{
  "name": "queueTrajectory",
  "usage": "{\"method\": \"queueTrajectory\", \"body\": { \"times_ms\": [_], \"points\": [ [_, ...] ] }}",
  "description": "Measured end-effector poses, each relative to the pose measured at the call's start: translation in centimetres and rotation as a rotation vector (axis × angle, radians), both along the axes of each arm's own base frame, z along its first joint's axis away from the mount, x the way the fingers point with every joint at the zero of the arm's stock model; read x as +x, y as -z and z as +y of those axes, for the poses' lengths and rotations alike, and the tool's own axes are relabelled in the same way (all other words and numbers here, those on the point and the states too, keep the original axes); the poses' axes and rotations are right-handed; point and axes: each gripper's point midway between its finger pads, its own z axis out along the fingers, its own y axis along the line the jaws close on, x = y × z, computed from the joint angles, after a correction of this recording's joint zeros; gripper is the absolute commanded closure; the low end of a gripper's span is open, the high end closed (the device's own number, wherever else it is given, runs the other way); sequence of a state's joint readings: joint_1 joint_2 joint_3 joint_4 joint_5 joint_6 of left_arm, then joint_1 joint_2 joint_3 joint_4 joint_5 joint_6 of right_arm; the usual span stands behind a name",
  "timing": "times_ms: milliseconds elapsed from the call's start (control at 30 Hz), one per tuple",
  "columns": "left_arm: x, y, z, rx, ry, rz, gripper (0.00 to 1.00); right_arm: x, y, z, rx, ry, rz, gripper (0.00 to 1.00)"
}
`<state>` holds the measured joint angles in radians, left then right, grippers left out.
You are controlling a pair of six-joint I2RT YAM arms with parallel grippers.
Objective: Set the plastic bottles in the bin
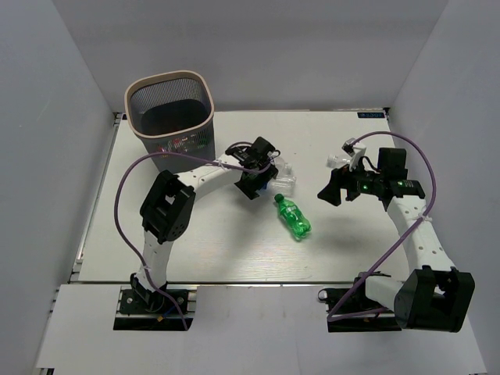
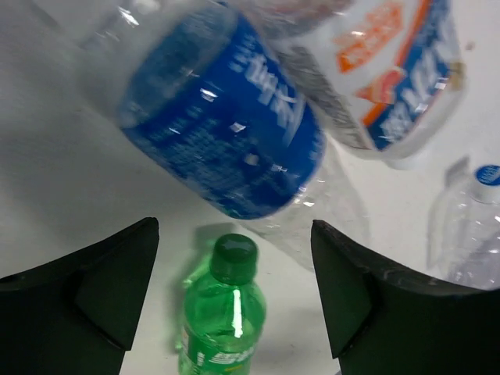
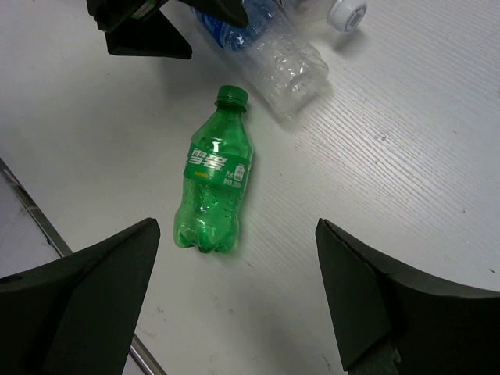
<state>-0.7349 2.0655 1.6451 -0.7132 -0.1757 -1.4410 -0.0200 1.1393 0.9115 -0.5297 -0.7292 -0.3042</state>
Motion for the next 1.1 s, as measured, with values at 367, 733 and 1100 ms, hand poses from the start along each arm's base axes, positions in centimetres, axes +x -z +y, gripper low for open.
{"method": "queueTrajectory", "body": {
  "times_ms": [367, 733, 1100],
  "points": [
    [-2.3, 3.4, 2.4, 0.081, 0.005, 0.068, 0.16, 0.1, 0.2, 0.1, 0.007, -0.007, 0.006, 0.14],
    [-1.6, -6.0, 0.5, -0.088, 0.036, -0.141, 0.03, -0.4, 1.3, 0.1, -0.002, -0.018, 0.021, 0.14],
    [0.0, -8.0, 0.3, -0.116, -0.029, -0.203, 0.01, -0.3, 1.7, 0.1, -0.001, -0.019, 0.035, 0.14]
  ]
}}
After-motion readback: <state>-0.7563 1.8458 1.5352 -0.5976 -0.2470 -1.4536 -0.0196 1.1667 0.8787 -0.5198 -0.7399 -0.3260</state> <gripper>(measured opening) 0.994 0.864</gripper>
